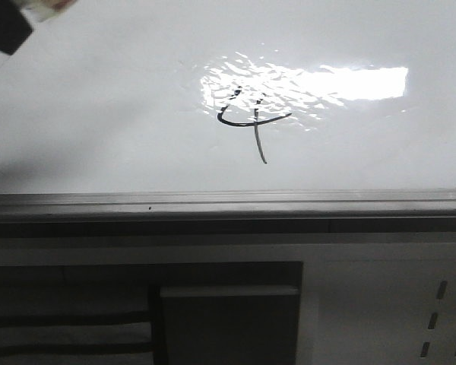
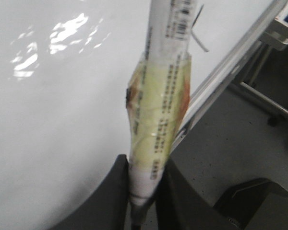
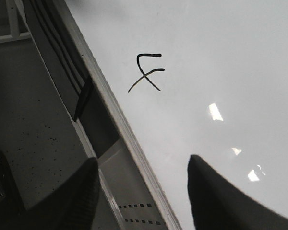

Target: Write number 4 on whiteboard

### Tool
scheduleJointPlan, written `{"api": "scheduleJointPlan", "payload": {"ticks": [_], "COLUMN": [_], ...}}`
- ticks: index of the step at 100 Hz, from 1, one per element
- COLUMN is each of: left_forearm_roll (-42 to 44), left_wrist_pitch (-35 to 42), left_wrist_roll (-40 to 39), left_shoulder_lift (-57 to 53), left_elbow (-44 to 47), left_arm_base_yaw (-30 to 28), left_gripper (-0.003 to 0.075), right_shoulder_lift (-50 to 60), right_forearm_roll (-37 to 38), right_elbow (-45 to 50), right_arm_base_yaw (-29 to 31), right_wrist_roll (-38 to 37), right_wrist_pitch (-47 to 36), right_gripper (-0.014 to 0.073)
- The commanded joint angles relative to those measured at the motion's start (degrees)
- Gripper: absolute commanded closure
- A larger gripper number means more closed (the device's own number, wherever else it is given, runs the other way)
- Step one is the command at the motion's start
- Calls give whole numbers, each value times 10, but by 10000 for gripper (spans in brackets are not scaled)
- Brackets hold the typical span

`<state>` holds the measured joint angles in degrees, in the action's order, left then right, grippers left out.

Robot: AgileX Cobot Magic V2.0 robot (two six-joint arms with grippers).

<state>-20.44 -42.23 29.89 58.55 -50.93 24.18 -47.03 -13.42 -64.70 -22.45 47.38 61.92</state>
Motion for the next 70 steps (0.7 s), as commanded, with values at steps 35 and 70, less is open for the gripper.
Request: {"api": "scheduleJointPlan", "payload": {"ticks": [35, 70], "left_forearm_roll": [-51, -81], "left_wrist_pitch": [294, 351], "left_wrist_roll": [-80, -80], "left_shoulder_lift": [-47, 44], "left_elbow": [158, 158], "left_arm_base_yaw": [-136, -136], "left_gripper": [741, 741], "right_shoulder_lift": [3, 3], "right_forearm_roll": [-5, -5], "right_elbow": [26, 33], "right_arm_base_yaw": [3, 3], "right_wrist_roll": [-4, -4], "right_wrist_pitch": [-27, -27], "right_gripper": [231, 231]}}
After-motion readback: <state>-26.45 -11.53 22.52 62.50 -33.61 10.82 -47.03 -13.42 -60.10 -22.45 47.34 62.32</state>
